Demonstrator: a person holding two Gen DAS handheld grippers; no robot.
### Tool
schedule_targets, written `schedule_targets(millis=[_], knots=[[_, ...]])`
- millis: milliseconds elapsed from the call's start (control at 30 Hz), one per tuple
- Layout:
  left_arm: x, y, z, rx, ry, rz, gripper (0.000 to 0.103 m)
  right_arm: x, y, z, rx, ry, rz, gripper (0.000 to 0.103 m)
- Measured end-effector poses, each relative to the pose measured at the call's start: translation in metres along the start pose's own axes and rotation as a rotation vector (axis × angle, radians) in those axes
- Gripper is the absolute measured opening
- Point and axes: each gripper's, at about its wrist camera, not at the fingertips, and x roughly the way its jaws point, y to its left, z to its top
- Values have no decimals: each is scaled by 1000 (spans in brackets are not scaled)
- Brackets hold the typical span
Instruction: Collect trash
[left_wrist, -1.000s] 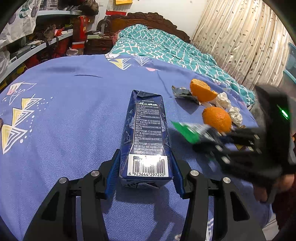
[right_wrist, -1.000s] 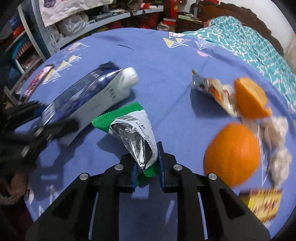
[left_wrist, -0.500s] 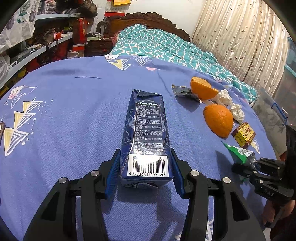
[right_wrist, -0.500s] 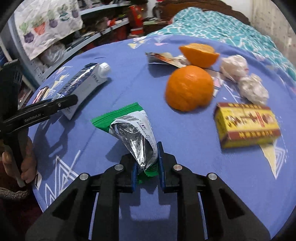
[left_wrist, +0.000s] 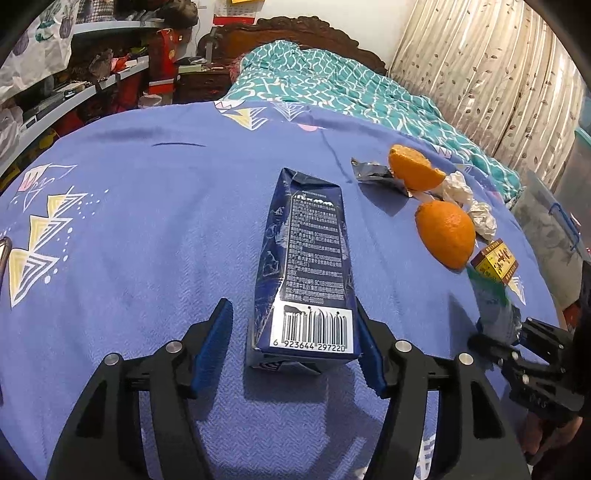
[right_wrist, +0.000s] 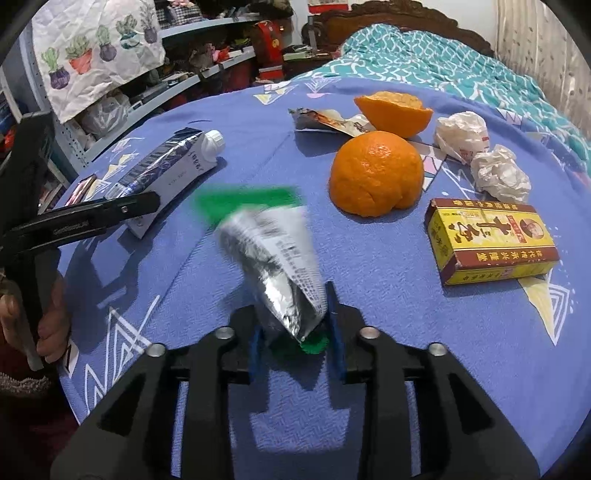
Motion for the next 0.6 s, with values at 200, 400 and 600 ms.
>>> schedule_targets(millis=[200,400,600], knots=[[0,1,0,-8,4,-2,65,0,9,-2,-41,-5,-12,60],[-4,-1,-1,4,-16,-3,72,-1,6,-2,-20,-10,-9,60],[-7,-5,-2,21,-33,-2,75,-3,4,-3,-12,-20,-13,63]])
